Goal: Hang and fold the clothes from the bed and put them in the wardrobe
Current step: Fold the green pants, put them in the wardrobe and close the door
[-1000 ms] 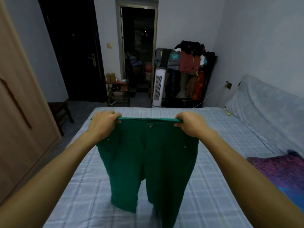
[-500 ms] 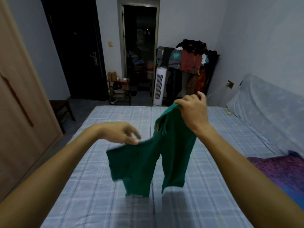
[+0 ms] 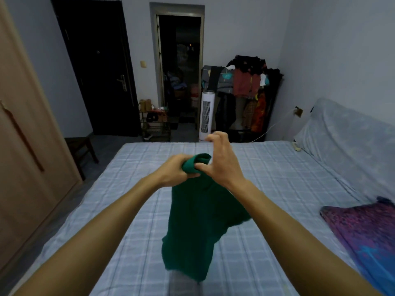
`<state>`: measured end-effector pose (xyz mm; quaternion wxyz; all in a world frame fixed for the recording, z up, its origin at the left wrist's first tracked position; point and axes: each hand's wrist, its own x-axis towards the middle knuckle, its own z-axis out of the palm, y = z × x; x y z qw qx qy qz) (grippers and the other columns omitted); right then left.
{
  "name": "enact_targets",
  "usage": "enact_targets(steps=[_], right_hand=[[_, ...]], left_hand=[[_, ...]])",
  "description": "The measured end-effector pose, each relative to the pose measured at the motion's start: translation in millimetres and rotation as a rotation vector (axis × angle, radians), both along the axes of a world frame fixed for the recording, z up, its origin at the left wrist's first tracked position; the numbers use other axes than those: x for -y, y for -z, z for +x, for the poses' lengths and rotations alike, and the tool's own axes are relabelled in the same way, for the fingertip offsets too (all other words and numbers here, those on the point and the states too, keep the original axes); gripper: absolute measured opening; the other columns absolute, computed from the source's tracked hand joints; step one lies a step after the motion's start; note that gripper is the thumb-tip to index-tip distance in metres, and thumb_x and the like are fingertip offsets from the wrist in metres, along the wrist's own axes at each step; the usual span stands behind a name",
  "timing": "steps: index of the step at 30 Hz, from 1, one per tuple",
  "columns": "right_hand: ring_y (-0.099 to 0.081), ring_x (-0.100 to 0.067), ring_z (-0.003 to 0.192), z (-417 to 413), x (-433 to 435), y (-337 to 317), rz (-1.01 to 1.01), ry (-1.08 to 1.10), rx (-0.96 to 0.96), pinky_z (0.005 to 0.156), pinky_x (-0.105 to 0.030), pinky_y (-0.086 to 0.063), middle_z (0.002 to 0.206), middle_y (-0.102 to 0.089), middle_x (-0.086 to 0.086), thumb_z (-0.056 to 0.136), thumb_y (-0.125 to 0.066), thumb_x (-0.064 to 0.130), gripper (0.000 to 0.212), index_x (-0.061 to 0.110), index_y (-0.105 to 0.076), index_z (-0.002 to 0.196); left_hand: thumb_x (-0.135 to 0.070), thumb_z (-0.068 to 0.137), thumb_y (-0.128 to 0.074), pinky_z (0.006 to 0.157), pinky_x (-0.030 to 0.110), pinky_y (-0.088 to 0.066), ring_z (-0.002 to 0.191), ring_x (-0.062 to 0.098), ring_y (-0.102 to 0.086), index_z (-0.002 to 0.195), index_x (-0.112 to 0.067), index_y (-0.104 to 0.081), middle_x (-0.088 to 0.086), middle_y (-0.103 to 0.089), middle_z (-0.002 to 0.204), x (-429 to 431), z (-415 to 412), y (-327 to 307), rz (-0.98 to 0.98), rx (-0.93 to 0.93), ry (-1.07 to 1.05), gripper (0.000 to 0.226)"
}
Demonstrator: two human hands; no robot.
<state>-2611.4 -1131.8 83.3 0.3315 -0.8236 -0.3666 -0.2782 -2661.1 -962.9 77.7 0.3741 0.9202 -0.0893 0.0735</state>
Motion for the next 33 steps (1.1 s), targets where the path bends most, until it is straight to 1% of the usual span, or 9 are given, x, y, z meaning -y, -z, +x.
enact_targets(steps=[2,4,9,13,18,20,24,28,33], right_hand=[[-0.048,-0.018,0.112,-4,10,8,0.114,0.003,-0.387,0.089,-0.033,-0.046,0.13,-0.041,-0.006,0.075,-0.072,0.05,0.074,0.019,-0.036,0.132],[-0.055,-0.016,0.11,-6,16,23,0.034,-0.107,-0.747,0.089,-0.032,-0.047,0.126,-0.053,-0.003,0.082,-0.06,0.059,0.063,0.023,-0.042,0.131],[-0.061,-0.016,0.095,-7,13,62,-0.278,-0.127,-0.823,0.078,-0.03,-0.051,0.105,-0.066,0.004,0.073,-0.076,0.038,0.043,0.024,-0.059,0.11],[-0.063,-0.019,0.089,0,9,83,-0.357,-0.101,-0.918,0.074,-0.029,-0.05,0.097,-0.067,-0.001,0.086,-0.065,0.031,0.021,0.017,-0.065,0.102],[-0.06,-0.029,0.088,13,14,89,-0.242,0.133,-0.774,0.076,-0.04,-0.049,0.099,-0.063,-0.011,0.095,-0.048,0.034,0.021,0.015,-0.053,0.104],[-0.059,-0.03,0.083,21,17,80,-0.233,0.175,-0.673,0.072,-0.04,-0.049,0.095,-0.065,-0.012,0.095,-0.05,0.031,0.016,0.017,-0.053,0.101],[-0.059,-0.031,0.088,43,20,52,-0.25,0.233,-0.517,0.069,-0.037,-0.046,0.1,-0.067,-0.011,0.092,-0.052,0.023,0.011,0.021,-0.058,0.1],[-0.06,-0.031,0.09,64,27,26,-0.324,0.324,-0.399,0.071,-0.039,-0.05,0.1,-0.067,-0.009,0.089,-0.05,0.015,0.023,0.022,-0.062,0.108],[-0.059,-0.032,0.096,99,21,6,-0.625,0.279,-0.305,0.076,-0.041,-0.05,0.11,-0.065,-0.01,0.087,-0.051,0.009,0.029,0.022,-0.058,0.112]], left_hand=[[-0.023,0.079,-0.072,0.078,0.041,-0.053,0.085,0.013,-0.063,0.102,-0.032,-0.064,-0.005,-0.068,0.093,-1,2,5,-0.048,0.095,-0.11,0.026],[-0.025,0.079,-0.071,0.077,0.041,-0.054,0.085,0.015,-0.063,0.104,-0.028,-0.062,-0.003,-0.068,0.094,-1,4,1,-0.104,0.191,-0.189,0.027],[-0.025,0.079,-0.072,0.07,0.037,-0.052,0.079,0.015,-0.06,0.095,-0.021,-0.056,-0.002,-0.062,0.086,5,-2,-14,-0.106,0.275,-0.206,0.023],[-0.025,0.072,-0.081,0.072,0.03,-0.046,0.083,0.017,-0.055,0.092,-0.016,-0.055,0.005,-0.058,0.096,-11,-12,-21,-0.143,0.423,-0.405,0.034],[-0.024,0.069,-0.083,0.067,0.032,-0.05,0.078,0.016,-0.059,0.092,-0.014,-0.056,0.004,-0.062,0.086,-48,-22,-15,-0.241,0.254,-0.414,0.036],[-0.03,0.069,-0.082,0.066,0.032,-0.049,0.078,0.014,-0.059,0.091,-0.022,-0.05,-0.001,-0.061,0.086,-60,-23,-8,-0.14,0.244,-0.401,0.04],[-0.049,0.064,-0.081,0.088,0.037,-0.049,0.106,0.021,-0.056,0.131,-0.04,-0.043,0.001,-0.059,0.121,-82,-19,6,0.203,0.089,-0.276,0.078],[-0.052,0.07,-0.075,0.06,0.033,-0.04,0.071,0.019,-0.052,0.084,-0.023,-0.058,-0.009,-0.053,0.075,-105,-4,20,0.568,0.031,-0.124,0.037],[-0.047,0.082,-0.066,0.057,0.034,-0.039,0.074,0.027,-0.054,0.078,-0.02,-0.054,-0.001,-0.048,0.089,-118,34,30,0.728,0.061,-0.269,0.029]])
